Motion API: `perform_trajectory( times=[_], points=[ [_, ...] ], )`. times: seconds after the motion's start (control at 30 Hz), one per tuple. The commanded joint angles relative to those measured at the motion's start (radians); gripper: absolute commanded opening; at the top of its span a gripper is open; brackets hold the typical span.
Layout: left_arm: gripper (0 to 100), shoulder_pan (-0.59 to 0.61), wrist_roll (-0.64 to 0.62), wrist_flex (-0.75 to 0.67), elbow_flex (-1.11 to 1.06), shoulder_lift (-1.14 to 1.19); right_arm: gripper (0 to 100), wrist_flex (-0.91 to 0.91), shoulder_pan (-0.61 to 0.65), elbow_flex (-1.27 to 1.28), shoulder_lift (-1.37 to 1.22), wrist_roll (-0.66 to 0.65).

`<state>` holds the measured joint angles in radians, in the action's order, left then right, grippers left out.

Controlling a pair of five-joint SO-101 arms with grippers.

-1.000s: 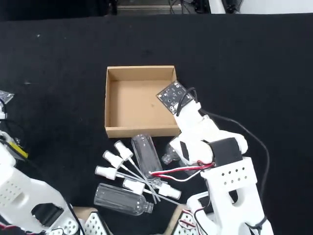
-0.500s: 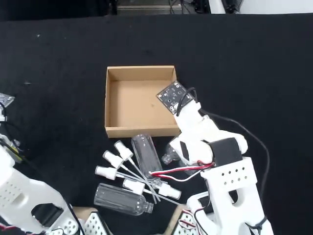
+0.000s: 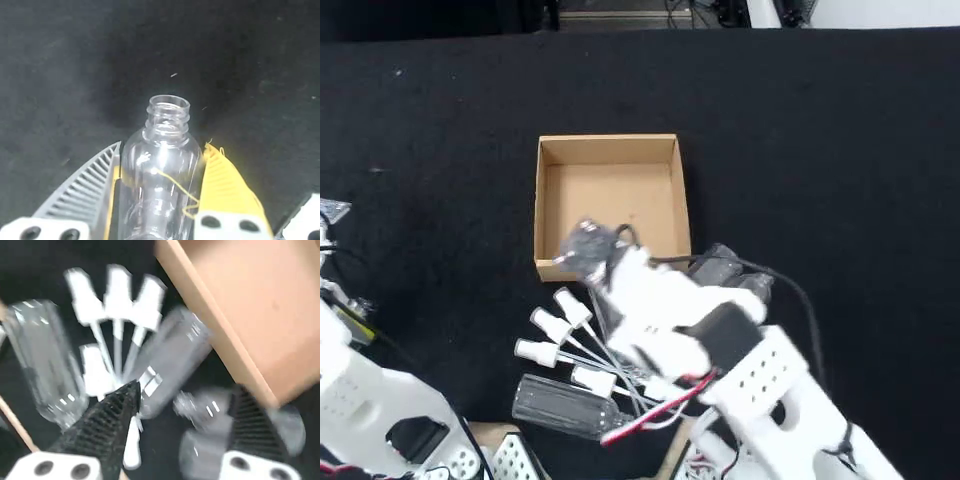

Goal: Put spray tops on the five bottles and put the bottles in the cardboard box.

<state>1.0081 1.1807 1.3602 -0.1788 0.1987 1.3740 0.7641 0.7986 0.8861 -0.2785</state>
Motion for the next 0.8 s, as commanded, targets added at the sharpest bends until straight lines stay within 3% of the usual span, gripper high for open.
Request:
perform_trajectory(
  times=[0.0, 0.23, 0.77],
  points=[
    [3, 0.064, -0.041, 0.003, -0.004, -0.153, 22.4, -0.101, 0.14, -0.007, -0.113, 0.035],
    [3, 0.14, -0.106, -0.094, -0.039, -0.19, 22.2, -0.299, 0.299, -0.058, -0.302, 0.089],
    [3, 0.268, -0.104, -0.144, -0.027, -0.192, 22.2, -0.517, 0.334, -0.245, -0.834, 0.173]
  ],
)
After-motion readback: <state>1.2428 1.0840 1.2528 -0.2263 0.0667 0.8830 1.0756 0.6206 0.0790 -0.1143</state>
